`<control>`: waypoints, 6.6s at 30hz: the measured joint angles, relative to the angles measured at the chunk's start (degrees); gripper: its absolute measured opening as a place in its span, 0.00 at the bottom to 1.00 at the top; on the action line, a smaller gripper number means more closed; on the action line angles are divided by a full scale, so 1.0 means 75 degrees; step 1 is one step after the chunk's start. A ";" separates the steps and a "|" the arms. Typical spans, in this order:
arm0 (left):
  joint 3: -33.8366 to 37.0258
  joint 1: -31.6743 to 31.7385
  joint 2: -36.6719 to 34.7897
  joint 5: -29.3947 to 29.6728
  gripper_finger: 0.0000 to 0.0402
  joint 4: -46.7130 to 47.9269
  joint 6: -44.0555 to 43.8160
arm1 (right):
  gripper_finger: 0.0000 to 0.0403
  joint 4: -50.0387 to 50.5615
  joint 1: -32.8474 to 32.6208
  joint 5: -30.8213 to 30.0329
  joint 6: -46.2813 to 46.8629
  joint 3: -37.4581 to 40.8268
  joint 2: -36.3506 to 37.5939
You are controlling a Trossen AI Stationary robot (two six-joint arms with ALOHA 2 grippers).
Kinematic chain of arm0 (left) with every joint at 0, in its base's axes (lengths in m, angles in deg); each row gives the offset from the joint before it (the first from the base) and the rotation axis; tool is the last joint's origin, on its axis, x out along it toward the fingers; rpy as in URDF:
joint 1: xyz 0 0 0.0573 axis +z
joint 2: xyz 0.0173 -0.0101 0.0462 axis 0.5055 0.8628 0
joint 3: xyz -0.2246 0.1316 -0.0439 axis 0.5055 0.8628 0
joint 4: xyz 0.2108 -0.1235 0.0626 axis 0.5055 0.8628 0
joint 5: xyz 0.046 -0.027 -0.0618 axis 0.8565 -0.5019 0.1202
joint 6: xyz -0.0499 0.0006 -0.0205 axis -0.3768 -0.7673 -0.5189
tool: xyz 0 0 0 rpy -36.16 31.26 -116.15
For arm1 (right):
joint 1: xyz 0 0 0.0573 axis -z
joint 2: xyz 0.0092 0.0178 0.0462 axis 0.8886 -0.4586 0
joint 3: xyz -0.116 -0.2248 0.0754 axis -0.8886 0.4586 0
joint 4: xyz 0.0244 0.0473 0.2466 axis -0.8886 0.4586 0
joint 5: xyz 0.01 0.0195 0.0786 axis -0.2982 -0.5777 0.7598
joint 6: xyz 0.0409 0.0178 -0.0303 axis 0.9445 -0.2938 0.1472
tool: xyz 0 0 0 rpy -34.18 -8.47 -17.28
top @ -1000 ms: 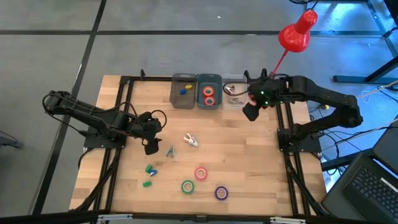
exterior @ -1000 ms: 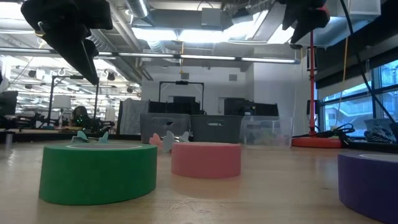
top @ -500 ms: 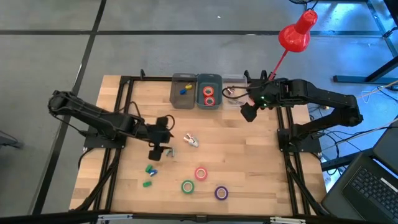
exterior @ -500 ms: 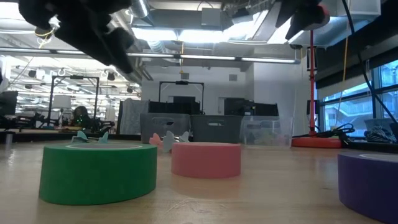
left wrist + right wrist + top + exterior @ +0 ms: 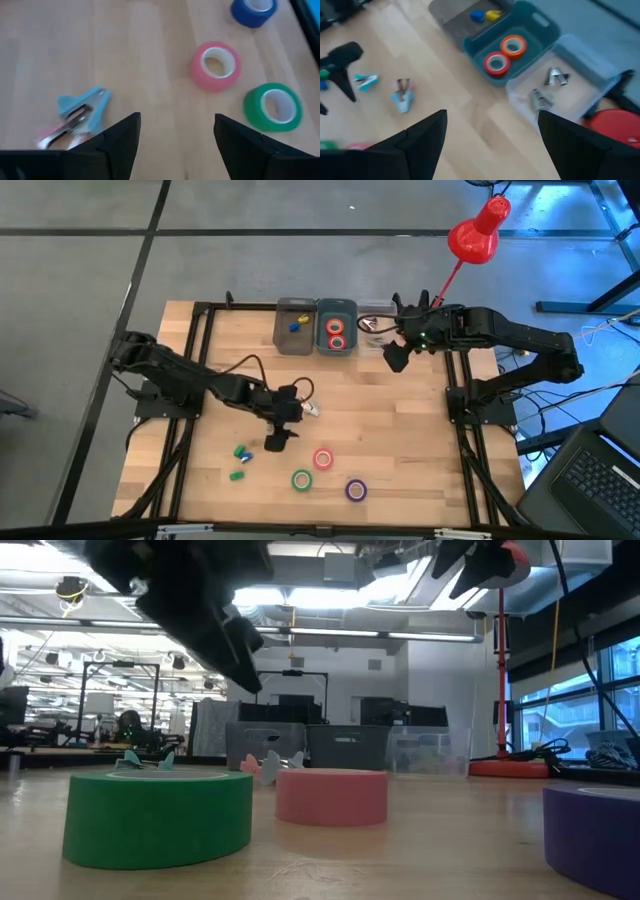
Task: Pick and place Stapler, Stapler remover, tape
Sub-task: Put the green tape into the green bin, then put the top green stapler into the black bin
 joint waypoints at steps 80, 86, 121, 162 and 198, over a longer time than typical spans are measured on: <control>-0.6371 0.6792 0.3561 -0.0847 0.08 0.3103 0.4769 | 0.78 0.0524 0.0242 -0.0897 -0.0717 0.0000 -0.0007; -0.8347 0.6760 0.5222 -0.1101 0.08 0.3401 0.5127 | 0.78 0.0681 0.0443 -0.0894 -0.0723 0.0000 -0.0006; -1.0582 0.6443 0.7187 -0.1431 0.55 0.4690 0.4765 | 0.78 0.0992 0.0568 -0.0998 -0.0718 0.0000 -0.0006; -0.0437 0.0898 -0.2324 -0.0754 0.63 0.5844 -0.5424 | 0.78 0.0209 0.0356 -0.1011 -0.1053 0.0000 -0.0006; 0.0562 -0.2565 0.0270 -0.0644 0.63 0.4085 -1.1270 | 0.78 0.0136 0.0452 -0.0891 -0.1522 0.0000 -0.0006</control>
